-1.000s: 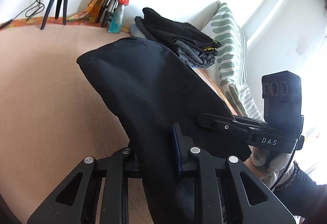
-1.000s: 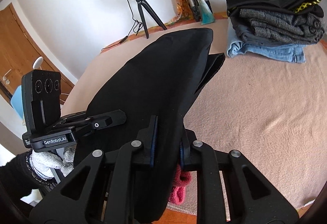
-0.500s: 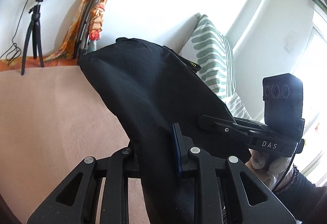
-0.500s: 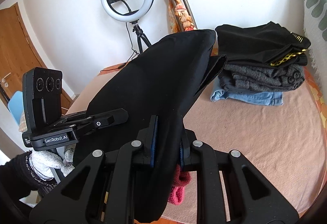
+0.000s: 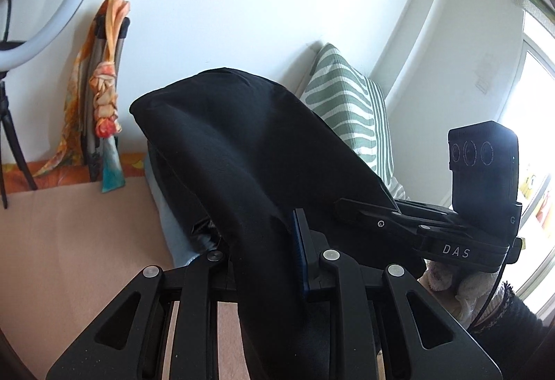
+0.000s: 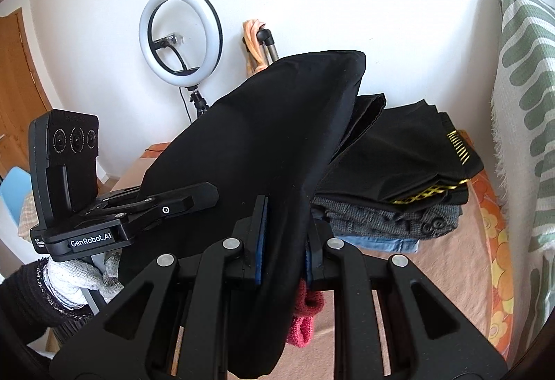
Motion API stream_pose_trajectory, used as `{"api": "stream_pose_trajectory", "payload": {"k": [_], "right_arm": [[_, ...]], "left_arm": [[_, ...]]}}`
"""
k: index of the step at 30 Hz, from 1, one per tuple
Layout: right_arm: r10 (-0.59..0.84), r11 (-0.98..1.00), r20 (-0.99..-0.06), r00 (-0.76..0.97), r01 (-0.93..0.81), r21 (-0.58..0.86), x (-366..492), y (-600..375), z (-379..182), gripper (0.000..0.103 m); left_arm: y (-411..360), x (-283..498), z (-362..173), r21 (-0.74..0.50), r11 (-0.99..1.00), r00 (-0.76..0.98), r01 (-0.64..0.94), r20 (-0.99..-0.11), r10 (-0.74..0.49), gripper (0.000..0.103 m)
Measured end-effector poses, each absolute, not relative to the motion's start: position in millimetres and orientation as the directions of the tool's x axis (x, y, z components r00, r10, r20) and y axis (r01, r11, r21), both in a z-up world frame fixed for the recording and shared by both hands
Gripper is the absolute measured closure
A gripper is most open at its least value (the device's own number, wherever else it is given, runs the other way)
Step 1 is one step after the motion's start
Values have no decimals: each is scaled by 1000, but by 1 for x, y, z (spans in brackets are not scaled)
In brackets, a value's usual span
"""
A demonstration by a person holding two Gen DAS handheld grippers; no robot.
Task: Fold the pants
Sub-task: 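Carry the folded trousers with both grippers to the clothes stack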
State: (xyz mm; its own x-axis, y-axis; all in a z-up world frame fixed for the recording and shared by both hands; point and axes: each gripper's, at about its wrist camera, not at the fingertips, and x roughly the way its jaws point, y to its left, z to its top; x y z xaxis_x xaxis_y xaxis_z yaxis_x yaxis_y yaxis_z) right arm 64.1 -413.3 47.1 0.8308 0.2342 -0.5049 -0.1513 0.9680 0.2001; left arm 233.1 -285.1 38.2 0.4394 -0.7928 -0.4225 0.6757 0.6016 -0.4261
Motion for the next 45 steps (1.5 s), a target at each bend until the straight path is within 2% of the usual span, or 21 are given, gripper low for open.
{"api": "stream_pose_trajectory", "payload": {"k": [10,20,24,29,33,36,38,40,45], "right_arm": [[154,987,-508,847,-110,115,117,-469,76,85],[124,992,-541,832,-93,85,185,-515,56,85],[148,987,-576,804,-82,140,206,-531,33,85],[146,987,-628,764,-66,149,221,-541,2,85],[164,977,-639,752,-37,208,224,-555,-6,83],[172,966,-649,741,4,260,225,-568,-11,79],[158,963,-659,735,33,267,222,-573,-14,74],[146,962,-661,736,50,268,220,-574,-15,74],[119,961,-670,732,86,264,216,-573,-19,72]], "left_arm": [[-343,289,52,-380,611,465,694,-411,-784,84],[-386,353,23,-401,638,469,657,-445,-763,84],[-393,369,-1,-436,657,454,616,-485,-747,84],[-398,378,-27,-396,701,444,593,-565,-695,83],[-388,379,-32,-408,707,438,578,-575,-691,77],[-383,378,-31,-386,719,438,579,-596,-673,64],[-379,374,-29,-386,715,432,584,-598,-675,63],[-378,371,-28,-377,717,432,586,-603,-671,59],[-379,352,-37,-298,726,443,620,-631,-637,59]]}}
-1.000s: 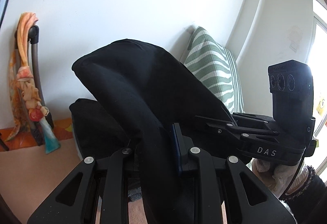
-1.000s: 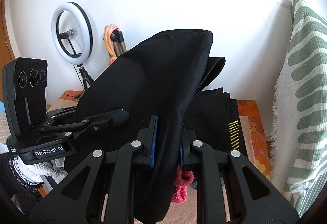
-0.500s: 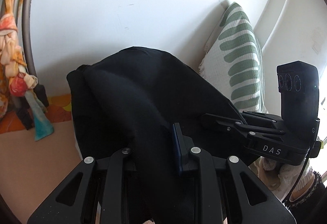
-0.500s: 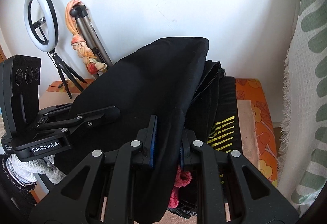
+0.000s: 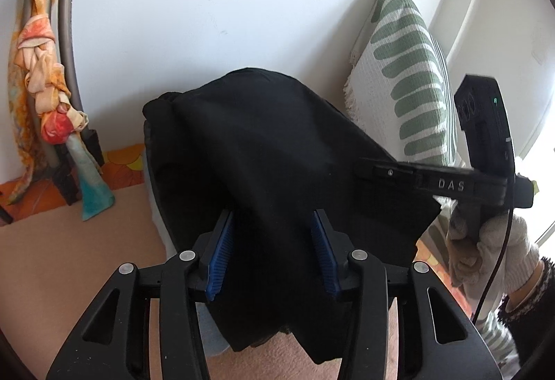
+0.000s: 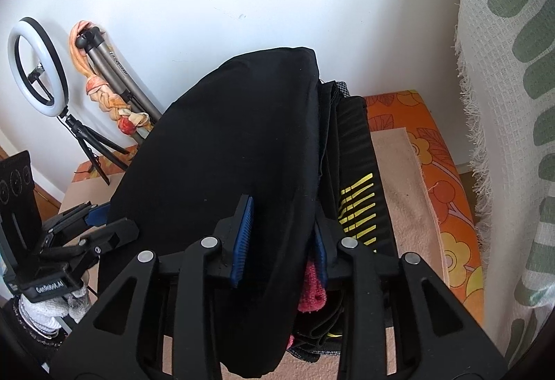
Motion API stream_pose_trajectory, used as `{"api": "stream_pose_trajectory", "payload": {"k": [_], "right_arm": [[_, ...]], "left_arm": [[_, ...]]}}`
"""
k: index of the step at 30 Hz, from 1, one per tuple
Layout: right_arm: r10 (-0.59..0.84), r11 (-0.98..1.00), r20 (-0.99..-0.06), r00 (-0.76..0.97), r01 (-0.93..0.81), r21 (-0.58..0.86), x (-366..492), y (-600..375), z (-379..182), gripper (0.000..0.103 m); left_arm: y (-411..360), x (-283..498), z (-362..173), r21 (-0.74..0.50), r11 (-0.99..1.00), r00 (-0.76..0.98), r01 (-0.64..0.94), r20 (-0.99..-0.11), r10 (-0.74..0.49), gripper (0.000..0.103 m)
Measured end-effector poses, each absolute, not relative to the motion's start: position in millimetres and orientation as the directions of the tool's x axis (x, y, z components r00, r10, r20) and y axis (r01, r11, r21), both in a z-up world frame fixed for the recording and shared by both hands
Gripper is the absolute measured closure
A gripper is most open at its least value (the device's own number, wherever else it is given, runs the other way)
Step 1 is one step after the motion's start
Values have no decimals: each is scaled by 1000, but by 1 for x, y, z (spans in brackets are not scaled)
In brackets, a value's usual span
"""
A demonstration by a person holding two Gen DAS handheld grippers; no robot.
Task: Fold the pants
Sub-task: 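Carry the folded trousers with both grippers to the clothes stack, then lower the trousers onto the clothes stack and open both grippers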
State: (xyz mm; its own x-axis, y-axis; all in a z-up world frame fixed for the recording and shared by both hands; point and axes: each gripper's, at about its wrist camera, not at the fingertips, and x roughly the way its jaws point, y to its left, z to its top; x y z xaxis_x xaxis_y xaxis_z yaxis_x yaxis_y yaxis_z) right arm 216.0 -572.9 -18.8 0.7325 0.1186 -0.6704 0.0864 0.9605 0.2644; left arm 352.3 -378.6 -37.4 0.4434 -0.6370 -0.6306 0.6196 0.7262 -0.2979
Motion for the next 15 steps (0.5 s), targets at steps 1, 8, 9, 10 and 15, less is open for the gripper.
{"api": "stream_pose_trajectory", "payload": {"k": [1,8,9,10,15], "right_arm": [[114,960,-672,732,93,264,216,-573,-20,72],[35,964,-677,735,155,218,204,-562,-10,66],[20,964,-675,738,164,208,202,-561,-7,64],[8,965,-670,742,171,201,197,-560,-5,61],[-4,961,-634,774,177,211,171,-555,16,53]], "left_arm": [[-379,349,-40,-281,728,445,625,-639,-628,59],[-371,340,-42,-277,743,451,609,-650,-612,59],[-368,339,-40,-284,744,452,605,-647,-614,59],[-365,338,-37,-288,745,453,602,-645,-615,59],[-352,325,-23,-287,737,465,612,-624,-629,50]]}}
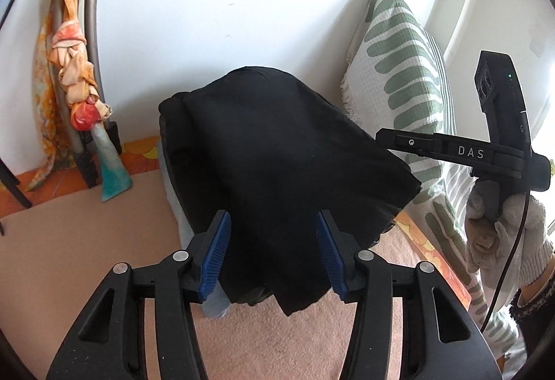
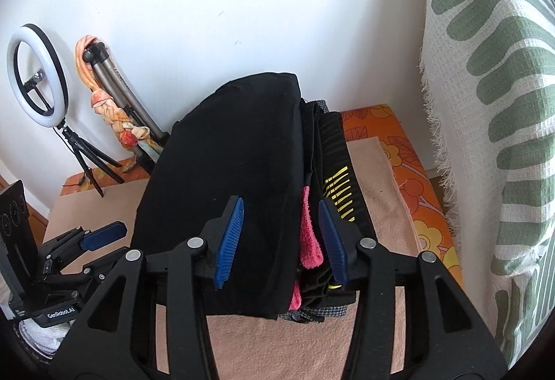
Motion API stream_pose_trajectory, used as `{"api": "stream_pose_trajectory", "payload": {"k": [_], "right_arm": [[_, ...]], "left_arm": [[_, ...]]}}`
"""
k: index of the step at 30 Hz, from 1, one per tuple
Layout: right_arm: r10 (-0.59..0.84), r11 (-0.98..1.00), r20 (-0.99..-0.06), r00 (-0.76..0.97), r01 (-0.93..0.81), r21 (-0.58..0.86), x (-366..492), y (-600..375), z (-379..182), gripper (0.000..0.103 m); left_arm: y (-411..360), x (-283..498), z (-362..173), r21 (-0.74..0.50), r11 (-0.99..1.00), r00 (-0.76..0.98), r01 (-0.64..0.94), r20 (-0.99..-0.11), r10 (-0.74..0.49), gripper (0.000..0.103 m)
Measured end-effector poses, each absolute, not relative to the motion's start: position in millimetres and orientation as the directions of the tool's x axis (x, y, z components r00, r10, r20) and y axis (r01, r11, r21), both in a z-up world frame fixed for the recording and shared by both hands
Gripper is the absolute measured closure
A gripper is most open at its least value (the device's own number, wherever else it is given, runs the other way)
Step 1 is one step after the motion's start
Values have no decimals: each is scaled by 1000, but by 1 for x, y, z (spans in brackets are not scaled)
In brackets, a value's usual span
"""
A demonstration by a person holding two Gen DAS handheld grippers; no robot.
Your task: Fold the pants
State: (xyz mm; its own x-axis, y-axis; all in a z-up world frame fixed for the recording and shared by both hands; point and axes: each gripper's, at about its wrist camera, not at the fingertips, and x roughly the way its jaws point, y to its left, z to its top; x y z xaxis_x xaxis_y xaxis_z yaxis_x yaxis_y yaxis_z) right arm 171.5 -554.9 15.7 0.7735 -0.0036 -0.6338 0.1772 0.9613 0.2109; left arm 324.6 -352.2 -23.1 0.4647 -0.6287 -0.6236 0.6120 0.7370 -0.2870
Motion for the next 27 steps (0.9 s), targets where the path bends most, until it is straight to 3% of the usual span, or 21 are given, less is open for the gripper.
{"api": "stream_pose_trajectory", "payload": {"k": [9,19,27], "right_arm": [[-18,974,-593,805,149,173,136,-516,40,43],[-61,981,-552,832,152,121,95,-473,60,20],[-119,981,-522,844,181,68,57,-437,68,8]], "left_arm": [[-317,293,3,-289,732,503,617,-571,-649,37],[-278,260,27,-282,756,554,591,-539,-634,26],[-254,226,39,-207,772,591,601,-536,-603,26]]}}
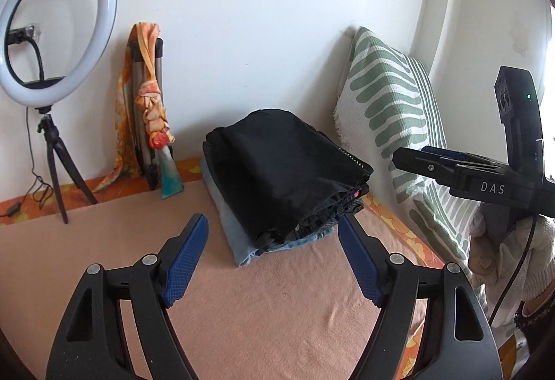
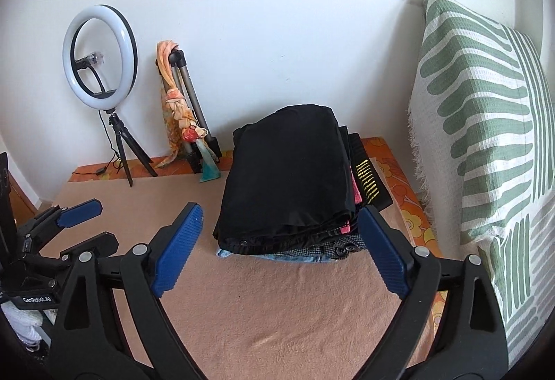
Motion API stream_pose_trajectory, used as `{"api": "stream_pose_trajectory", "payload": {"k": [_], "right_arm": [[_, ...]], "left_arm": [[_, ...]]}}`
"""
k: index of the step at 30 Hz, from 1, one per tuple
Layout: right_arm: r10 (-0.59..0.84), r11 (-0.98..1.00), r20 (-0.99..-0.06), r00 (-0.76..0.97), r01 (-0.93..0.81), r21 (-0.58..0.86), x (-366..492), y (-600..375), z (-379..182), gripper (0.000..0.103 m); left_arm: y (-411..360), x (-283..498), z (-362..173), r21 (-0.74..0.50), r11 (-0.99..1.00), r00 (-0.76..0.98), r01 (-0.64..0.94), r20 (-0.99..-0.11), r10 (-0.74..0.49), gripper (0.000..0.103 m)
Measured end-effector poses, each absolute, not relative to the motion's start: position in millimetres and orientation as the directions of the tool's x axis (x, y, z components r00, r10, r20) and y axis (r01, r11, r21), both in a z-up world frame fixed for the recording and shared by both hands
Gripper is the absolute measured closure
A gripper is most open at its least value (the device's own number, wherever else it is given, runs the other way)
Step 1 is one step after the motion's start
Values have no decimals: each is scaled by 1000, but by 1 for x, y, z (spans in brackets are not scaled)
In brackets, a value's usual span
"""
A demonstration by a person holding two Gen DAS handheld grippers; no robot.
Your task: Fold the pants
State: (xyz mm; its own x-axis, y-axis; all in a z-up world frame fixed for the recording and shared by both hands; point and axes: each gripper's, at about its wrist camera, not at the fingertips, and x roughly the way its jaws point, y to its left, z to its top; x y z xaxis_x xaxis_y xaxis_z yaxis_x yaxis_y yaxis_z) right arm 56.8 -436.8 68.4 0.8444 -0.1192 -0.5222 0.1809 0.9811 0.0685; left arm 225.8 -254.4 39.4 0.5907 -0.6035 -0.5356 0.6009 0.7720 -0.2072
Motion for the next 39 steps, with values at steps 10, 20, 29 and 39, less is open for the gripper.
{"api": "stream_pose_trajectory", "payload": {"k": [10,20,29,39], "right_arm": [[-175,975,-466,867,220,43,13,-386,58,0],[-163,978,-451,877,205,47,-3,-348,25,0],[-191,970,-444,875,238,52,-7,-343,-1,0],[-197,966,-440,876,250,65,0,-347,-17,0]], "left_arm": [[-219,186,39,-171,777,615,606,-519,-593,22],[-189,158,24,-170,776,619,607,-511,-596,22],[-175,158,9,-169,786,633,594,-506,-586,22],[-175,164,-9,-156,811,642,563,-535,-549,19]]}}
